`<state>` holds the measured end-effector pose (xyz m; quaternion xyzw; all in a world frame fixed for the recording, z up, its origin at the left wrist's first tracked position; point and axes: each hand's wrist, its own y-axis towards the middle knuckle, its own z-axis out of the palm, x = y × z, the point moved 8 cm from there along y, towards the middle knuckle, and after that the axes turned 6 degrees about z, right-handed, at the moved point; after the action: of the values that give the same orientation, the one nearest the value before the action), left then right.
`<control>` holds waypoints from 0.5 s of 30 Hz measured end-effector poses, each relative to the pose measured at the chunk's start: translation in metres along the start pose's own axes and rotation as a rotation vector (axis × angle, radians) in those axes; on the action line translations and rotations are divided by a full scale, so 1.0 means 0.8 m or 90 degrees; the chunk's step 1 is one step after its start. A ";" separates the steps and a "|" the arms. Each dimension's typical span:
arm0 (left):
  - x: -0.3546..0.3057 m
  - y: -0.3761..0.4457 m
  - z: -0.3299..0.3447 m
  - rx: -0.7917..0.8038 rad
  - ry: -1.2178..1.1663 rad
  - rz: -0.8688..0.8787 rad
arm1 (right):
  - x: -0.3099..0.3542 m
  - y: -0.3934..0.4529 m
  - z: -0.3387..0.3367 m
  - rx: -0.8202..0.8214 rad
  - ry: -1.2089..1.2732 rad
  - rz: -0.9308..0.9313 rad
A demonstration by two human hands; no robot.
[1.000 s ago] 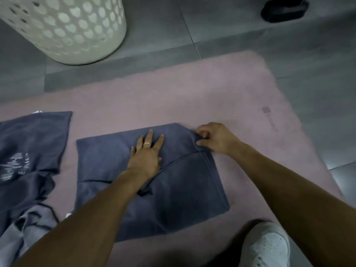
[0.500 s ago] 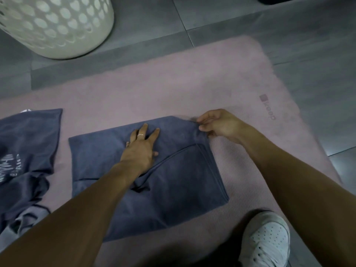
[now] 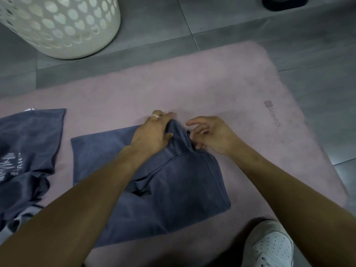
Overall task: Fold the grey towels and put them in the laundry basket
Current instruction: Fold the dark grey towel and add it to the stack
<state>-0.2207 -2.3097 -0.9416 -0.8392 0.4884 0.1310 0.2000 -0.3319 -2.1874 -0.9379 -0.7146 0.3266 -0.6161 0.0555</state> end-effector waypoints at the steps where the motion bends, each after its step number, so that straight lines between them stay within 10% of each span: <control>1: -0.001 0.007 0.010 0.043 0.008 0.015 | 0.000 0.004 0.005 0.001 -0.078 -0.031; 8: 0.010 -0.002 0.019 -0.037 -0.053 0.068 | 0.005 0.013 0.024 -0.045 -0.456 -0.221; 15: 0.018 -0.012 0.022 -0.076 -0.079 -0.017 | 0.024 0.022 -0.039 -0.239 -0.327 -0.122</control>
<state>-0.2060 -2.3083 -0.9615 -0.8464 0.4550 0.2089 0.1816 -0.3669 -2.2015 -0.9233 -0.8717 0.3412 -0.3474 -0.0545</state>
